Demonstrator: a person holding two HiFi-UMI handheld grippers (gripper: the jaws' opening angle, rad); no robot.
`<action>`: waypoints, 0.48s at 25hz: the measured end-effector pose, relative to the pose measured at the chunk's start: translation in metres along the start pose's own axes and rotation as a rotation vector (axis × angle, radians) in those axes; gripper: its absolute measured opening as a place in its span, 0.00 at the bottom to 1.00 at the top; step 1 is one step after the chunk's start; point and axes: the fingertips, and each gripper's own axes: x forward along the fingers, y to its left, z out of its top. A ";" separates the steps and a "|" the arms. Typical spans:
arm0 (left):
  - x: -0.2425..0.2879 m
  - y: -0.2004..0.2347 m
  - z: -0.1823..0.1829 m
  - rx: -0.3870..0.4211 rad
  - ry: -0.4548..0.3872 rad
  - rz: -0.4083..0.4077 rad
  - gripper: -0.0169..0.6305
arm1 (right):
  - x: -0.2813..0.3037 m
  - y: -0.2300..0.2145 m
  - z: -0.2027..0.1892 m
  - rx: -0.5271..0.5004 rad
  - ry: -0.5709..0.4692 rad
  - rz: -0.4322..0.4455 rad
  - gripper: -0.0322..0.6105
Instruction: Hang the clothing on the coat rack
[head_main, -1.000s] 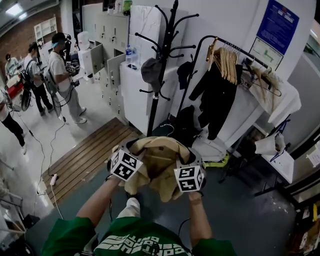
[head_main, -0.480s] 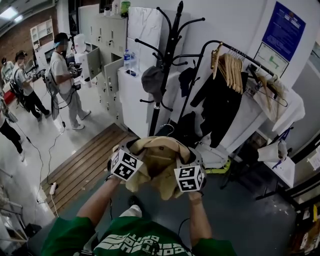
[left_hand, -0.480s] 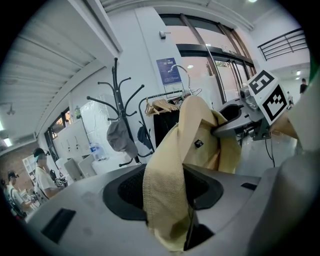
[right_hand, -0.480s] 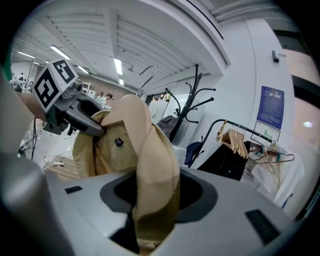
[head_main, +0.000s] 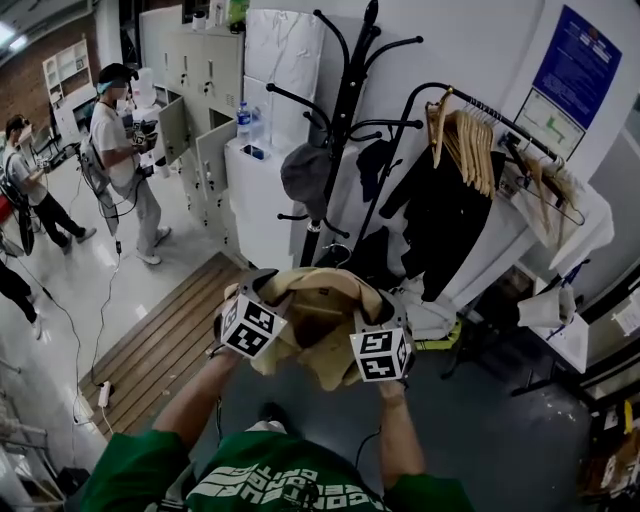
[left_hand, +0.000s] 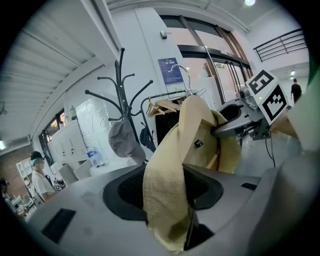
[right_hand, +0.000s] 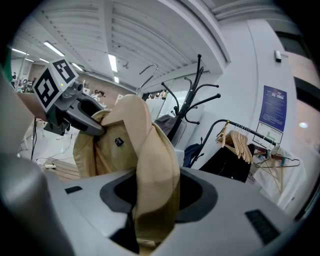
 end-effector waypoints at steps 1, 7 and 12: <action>0.003 0.005 0.000 0.002 -0.003 -0.005 0.33 | 0.004 -0.001 0.003 0.001 0.001 -0.006 0.33; 0.021 0.032 0.006 0.020 -0.019 -0.023 0.33 | 0.028 -0.006 0.018 0.008 0.000 -0.035 0.33; 0.031 0.042 0.010 0.028 -0.026 -0.028 0.33 | 0.039 -0.011 0.022 0.013 0.003 -0.043 0.33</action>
